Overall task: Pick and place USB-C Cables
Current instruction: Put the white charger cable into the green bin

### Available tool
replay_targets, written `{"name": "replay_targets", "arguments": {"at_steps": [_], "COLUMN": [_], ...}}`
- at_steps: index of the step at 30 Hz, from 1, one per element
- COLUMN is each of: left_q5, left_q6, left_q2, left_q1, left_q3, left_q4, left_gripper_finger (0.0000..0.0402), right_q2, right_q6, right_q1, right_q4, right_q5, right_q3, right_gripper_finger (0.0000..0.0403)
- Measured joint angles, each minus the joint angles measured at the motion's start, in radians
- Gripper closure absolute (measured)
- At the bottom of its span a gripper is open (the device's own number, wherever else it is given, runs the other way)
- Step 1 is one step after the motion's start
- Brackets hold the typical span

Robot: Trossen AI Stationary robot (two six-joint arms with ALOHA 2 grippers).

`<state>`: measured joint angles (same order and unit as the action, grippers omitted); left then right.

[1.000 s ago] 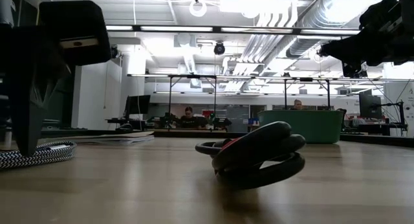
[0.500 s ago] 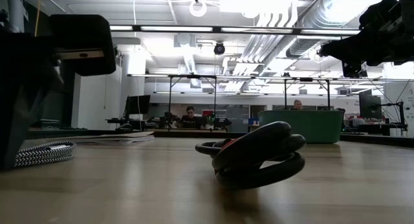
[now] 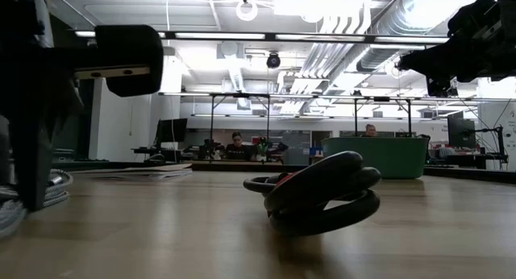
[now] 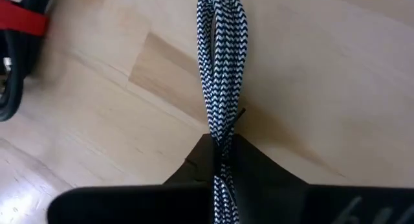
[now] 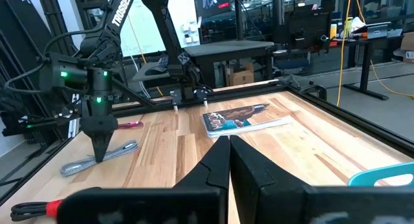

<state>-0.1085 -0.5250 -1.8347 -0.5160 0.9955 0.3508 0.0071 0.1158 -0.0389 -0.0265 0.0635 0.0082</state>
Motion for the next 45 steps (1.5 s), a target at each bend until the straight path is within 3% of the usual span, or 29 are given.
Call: {"name": "replay_targets", "arguments": {"at_steps": [9, 13, 18, 22, 26, 33, 37, 45], "left_q5": [0.011, 0.011, -0.010, -0.040, -0.061, -0.061, -0.061, -0.028], "left_q6": [0.135, 0.202, 0.254, 0.277, 0.321, 0.420, 0.470, 0.517], "left_q2": [0.045, 0.187, 0.398, 0.556, 0.674, 0.673, 0.626, 0.535], "left_q1": [0.018, 0.066, 0.166, 0.249, 0.342, 0.512, 0.577, 0.622], "left_q3": [0.007, 0.024, -0.043, -0.173, -0.356, -0.631, -0.689, -0.692], "left_q4": [0.053, 0.060, -0.024, -0.256, -0.608, -1.175, -1.333, -1.449], "left_gripper_finger": [0.0401, 0.0401, 0.0401, 0.0401, 0.0401, 0.0401, 0.0401, 0.0401], "right_q2": [0.000, 0.000, 0.007, 0.008, 0.011, 0.013, 0.013, 0.013], "right_q6": [0.000, 0.009, 0.019, 0.020, 0.024, 0.023, 0.023, 0.026], "right_q1": [0.000, 0.000, 0.000, 0.000, 0.000, 0.000, 0.000, 0.000], "right_q4": [0.000, 0.000, 0.000, 0.001, 0.001, 0.001, 0.001, 0.001], "right_q5": [0.000, -0.001, -0.007, -0.008, -0.008, -0.007, -0.007, -0.007], "right_q3": [0.000, 0.000, 0.000, 0.000, 0.000, 0.000, 0.000, 0.000], "right_gripper_finger": [0.0403, 0.0403, 0.0403, 0.0403, 0.0403, 0.0403, 0.0403, 0.0403]}}
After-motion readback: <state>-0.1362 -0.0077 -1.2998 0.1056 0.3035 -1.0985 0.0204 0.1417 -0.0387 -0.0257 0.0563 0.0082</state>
